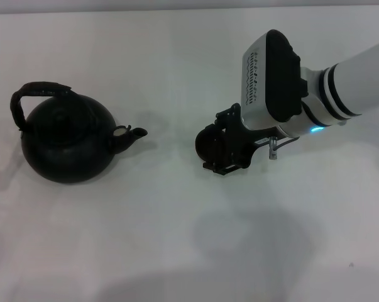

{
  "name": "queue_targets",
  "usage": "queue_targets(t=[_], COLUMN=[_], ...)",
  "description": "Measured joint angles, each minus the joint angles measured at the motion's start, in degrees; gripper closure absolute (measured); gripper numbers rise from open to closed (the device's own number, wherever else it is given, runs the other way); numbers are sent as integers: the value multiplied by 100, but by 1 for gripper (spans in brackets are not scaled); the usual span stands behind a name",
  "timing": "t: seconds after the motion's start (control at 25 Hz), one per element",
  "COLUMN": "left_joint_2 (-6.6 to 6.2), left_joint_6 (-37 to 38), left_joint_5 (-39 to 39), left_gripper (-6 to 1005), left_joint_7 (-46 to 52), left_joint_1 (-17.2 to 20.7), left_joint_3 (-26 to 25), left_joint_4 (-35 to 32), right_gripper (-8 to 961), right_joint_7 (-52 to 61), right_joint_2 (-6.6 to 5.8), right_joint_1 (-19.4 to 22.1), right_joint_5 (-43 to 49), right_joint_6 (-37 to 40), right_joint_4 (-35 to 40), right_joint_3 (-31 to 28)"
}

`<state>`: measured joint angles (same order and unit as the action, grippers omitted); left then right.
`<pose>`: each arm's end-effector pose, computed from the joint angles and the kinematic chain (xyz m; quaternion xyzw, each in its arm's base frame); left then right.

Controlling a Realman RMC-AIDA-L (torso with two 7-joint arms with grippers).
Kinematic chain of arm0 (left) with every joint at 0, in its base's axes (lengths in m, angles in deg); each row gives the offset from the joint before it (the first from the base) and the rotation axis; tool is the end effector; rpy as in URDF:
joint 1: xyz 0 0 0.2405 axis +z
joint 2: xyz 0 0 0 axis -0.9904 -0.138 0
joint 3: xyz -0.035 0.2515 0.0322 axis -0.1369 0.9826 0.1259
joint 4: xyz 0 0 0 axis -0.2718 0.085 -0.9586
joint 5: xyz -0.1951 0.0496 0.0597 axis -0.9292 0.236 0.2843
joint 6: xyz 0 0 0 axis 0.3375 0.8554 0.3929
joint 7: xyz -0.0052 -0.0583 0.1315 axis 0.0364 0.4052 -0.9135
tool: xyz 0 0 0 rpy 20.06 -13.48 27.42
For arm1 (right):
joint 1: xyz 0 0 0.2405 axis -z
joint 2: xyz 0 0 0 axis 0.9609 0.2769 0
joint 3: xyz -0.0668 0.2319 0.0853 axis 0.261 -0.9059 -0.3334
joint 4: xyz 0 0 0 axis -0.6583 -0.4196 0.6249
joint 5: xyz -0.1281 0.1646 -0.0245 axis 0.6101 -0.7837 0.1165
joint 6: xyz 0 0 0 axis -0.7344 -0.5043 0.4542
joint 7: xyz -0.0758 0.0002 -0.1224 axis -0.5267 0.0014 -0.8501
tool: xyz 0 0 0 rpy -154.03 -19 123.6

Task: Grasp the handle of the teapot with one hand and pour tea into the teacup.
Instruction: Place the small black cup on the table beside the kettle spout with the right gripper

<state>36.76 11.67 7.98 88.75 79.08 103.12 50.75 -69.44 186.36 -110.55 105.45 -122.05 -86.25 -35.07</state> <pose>-0.3882 0.1873 0.0359 -0.7148 -0.2650 -0.3606 0.5374 0.1931 0.3487 -0.1014 -0.9928 0.0086 -0.0893 0.0797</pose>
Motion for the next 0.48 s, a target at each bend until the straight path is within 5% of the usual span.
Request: queue_targets(t=[0.48], left_joint_2=[-3], left_joint_6=[1], left_joint_5=[3], left_gripper=[199], left_joint_7=[0], left_joint_1=[0], left_joint_3=[-1], left_joint_4=[0], right_gripper=[230], right_joint_7=[142], right_joint_2=[-18], right_joint_1=[-269], right_joint_5=[27], right_joint_6=[55], right_joint_4=[380], right_joint_3=[185])
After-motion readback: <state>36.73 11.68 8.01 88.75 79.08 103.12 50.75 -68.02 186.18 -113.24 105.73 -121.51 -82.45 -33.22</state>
